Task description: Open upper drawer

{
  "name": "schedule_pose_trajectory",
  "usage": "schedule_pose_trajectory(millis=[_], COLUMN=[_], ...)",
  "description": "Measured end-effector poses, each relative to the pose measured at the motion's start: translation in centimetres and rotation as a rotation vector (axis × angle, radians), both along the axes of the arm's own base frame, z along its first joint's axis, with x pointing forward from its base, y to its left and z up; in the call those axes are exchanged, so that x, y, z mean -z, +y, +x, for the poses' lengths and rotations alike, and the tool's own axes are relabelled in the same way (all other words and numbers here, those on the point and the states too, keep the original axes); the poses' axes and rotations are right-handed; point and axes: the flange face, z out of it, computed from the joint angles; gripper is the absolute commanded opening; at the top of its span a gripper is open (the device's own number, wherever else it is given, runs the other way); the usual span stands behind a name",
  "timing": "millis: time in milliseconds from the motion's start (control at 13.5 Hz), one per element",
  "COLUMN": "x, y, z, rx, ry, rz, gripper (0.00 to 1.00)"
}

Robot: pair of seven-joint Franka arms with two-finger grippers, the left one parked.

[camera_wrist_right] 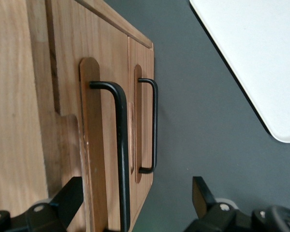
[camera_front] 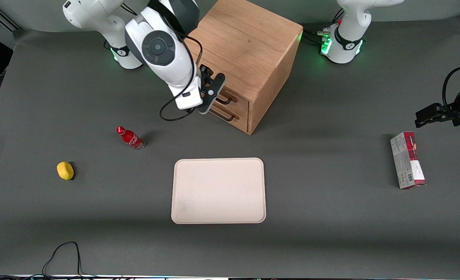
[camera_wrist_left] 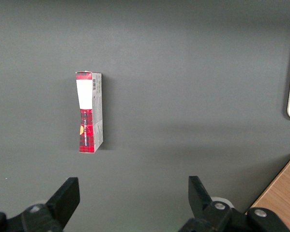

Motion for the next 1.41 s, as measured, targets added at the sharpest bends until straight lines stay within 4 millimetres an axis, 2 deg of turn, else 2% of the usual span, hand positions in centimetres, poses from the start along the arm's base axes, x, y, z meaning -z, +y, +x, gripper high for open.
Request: schedule_pose_trajectory(millis=[74, 1407], x=[0.6, 4.1], y=[0.1, -1.2], z=[-0.2, 0.5], rx=[0.001, 0.042], ry=[-0.005, -0.028], rz=[0.001, 0.0], gripper=[1.0, 1.0])
